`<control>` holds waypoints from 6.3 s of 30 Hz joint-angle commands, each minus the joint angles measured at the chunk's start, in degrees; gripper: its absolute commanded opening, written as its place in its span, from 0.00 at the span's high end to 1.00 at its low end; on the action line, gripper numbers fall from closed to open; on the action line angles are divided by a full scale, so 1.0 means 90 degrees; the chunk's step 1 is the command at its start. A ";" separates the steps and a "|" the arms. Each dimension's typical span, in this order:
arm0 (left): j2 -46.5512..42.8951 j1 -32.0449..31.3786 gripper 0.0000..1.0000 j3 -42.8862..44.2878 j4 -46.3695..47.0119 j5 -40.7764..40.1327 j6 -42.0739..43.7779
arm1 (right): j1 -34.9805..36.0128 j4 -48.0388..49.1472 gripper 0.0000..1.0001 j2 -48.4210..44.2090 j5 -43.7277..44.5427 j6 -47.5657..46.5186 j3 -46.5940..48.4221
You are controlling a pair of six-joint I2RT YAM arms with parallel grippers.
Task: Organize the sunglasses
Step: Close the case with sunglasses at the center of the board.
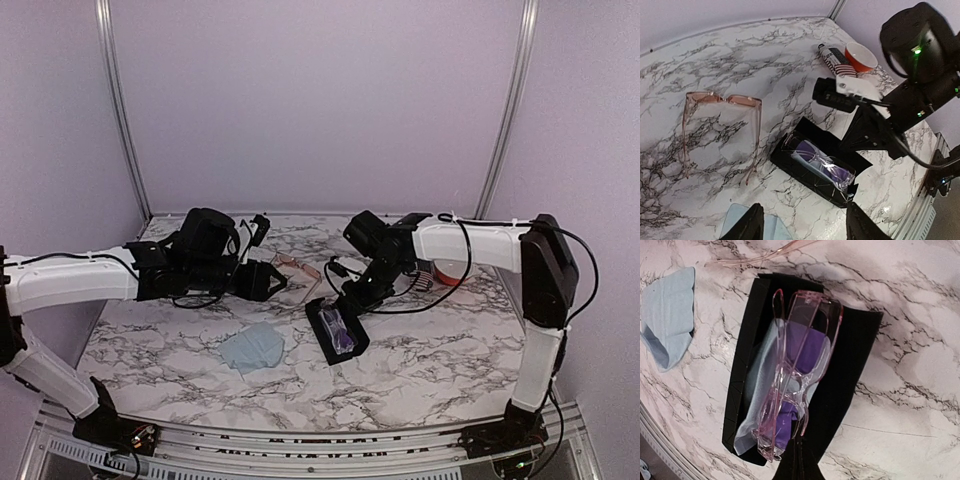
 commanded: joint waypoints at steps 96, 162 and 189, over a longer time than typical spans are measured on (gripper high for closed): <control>0.3211 -0.0383 0.75 0.0433 0.1048 0.0931 -0.1265 | -0.0621 0.1300 1.00 -0.0780 0.1062 0.0309 -0.0975; 0.3646 -0.0403 0.80 0.0741 0.1006 0.1080 -0.1330 | 0.0322 0.2306 1.00 -0.0103 -0.0621 0.0701 -0.1100; 0.4097 -0.0488 0.81 0.1211 0.0938 0.1107 -0.1349 | 0.0291 0.2723 1.00 -0.0353 0.0041 0.1084 -0.2056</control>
